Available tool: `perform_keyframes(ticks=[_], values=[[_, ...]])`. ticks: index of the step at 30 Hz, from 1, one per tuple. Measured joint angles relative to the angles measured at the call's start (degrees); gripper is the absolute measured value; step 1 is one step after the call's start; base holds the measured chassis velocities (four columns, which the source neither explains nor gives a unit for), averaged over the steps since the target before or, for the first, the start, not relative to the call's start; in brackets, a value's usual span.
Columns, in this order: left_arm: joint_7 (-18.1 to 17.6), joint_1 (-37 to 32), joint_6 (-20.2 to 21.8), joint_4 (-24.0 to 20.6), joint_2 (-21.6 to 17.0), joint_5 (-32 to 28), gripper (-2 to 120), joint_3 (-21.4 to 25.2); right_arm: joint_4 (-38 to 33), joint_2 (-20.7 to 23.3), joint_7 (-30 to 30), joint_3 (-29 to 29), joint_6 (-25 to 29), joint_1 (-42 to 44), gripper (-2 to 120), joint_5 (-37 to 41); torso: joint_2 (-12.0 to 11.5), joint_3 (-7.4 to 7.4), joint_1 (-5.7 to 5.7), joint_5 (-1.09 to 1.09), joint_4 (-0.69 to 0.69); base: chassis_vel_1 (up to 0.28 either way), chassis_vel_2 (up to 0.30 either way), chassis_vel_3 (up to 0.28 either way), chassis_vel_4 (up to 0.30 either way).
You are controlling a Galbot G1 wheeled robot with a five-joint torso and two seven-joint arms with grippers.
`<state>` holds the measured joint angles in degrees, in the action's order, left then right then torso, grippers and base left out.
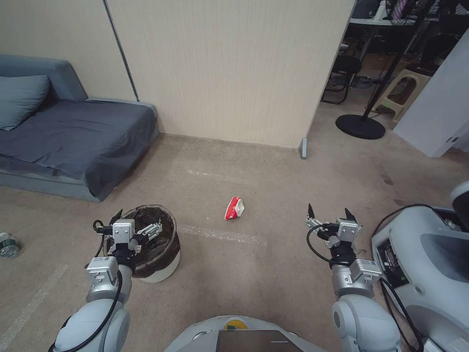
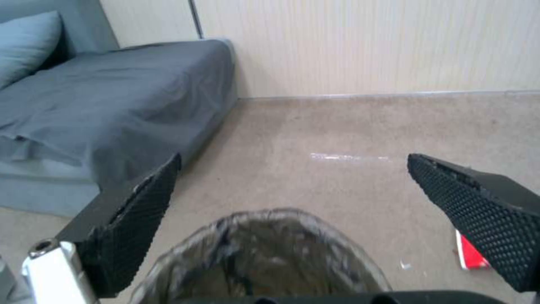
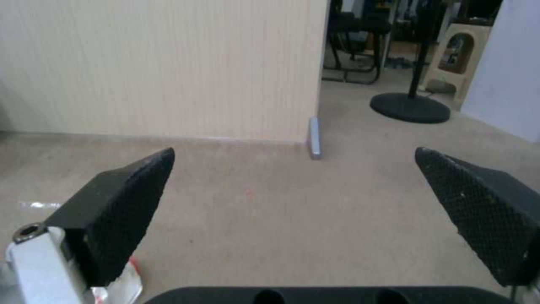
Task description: Pick up the trash bin, then pick up the garbage from the floor and place it into the trash bin.
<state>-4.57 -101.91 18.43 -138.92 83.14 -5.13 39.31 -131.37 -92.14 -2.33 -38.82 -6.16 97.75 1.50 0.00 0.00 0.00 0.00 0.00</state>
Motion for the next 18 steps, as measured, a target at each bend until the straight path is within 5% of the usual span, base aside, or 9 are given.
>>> perform_keyframes(ticks=[10,18], values=[[0.2,1.4,4.5,-0.2,-0.9,-4.1,100,4.7,0.3,0.0,-0.4,-0.2,0.4,-0.1,100,0.1,0.0,0.0,0.0,-0.01,0.01,-0.058,0.055,0.052,-0.053],[0.0,6.5,14.6,2.9,-5.2,-12.9,100,12.9,1.3,0.0,-0.9,-0.4,0.3,-0.6,100,0.2,0.0,0.0,0.0,-0.02,0.01,0.0,0.0,0.0,0.0]])
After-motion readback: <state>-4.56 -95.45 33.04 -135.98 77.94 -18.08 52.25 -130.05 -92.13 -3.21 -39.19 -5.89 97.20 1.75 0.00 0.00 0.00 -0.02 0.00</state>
